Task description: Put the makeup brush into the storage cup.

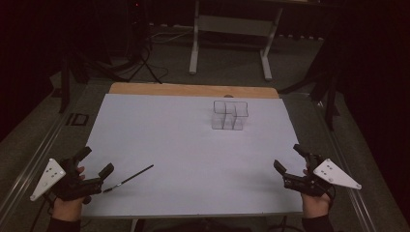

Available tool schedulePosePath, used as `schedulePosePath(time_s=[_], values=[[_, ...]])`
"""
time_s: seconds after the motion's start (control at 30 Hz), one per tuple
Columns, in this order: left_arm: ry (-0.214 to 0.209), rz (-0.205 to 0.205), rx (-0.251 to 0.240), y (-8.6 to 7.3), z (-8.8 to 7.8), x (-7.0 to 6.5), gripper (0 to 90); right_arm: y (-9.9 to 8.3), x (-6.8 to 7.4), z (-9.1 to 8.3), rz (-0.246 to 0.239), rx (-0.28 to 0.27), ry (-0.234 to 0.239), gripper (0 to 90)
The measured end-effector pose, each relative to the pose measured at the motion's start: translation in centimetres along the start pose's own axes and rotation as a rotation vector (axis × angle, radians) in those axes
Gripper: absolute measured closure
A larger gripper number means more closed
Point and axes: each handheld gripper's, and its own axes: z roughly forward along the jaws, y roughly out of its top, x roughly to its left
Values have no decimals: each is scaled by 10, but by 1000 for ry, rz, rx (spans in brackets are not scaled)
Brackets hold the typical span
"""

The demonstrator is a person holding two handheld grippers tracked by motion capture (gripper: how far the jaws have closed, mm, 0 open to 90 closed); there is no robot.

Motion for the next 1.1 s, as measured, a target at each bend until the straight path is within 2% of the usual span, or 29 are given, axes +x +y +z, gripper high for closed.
schedulePosePath(time_s=[0.2, 0.43, 0.6, 0.63, 0.73, 0.77, 0.83, 0.87, 1.0, 1.1], values=[[-1, -1, 2, 0, 0, -1, 1, -1, -1, 1, -1, -11, 14, 136], [7, -6, 9, -1, 0, -1, 1, -3, -5, 1, 1, -9, 0, 136], [-22, 21, 40, 3, -7, -2, 1, -2, -5, -2, 0, -25, 2, 136], [-24, 19, 70, 5, -9, -1, 1, -2, -5, -2, 0, -25, 2, 136], [-28, 5, 86, 11, -15, 2, 1, 0, -4, -2, -1, -38, -3, 136], [-21, 28, 91, 15, -17, 4, 0, 0, -4, -2, 3, -40, -1, 137], [-29, 24, 105, 19, -18, 6, 0, 0, -3, -1, 11, -44, 5, 137], [-28, 34, 117, 21, -18, 7, 1, 1, -2, -1, 11, -42, 7, 136], [-53, 34, 193, 25, -13, 10, 1, 2, -1, -1, 3, -47, 7, 137], [-52, 45, 290, 28, -5, 8, 0, 3, 0, 0, 3, -46, 10, 136]])
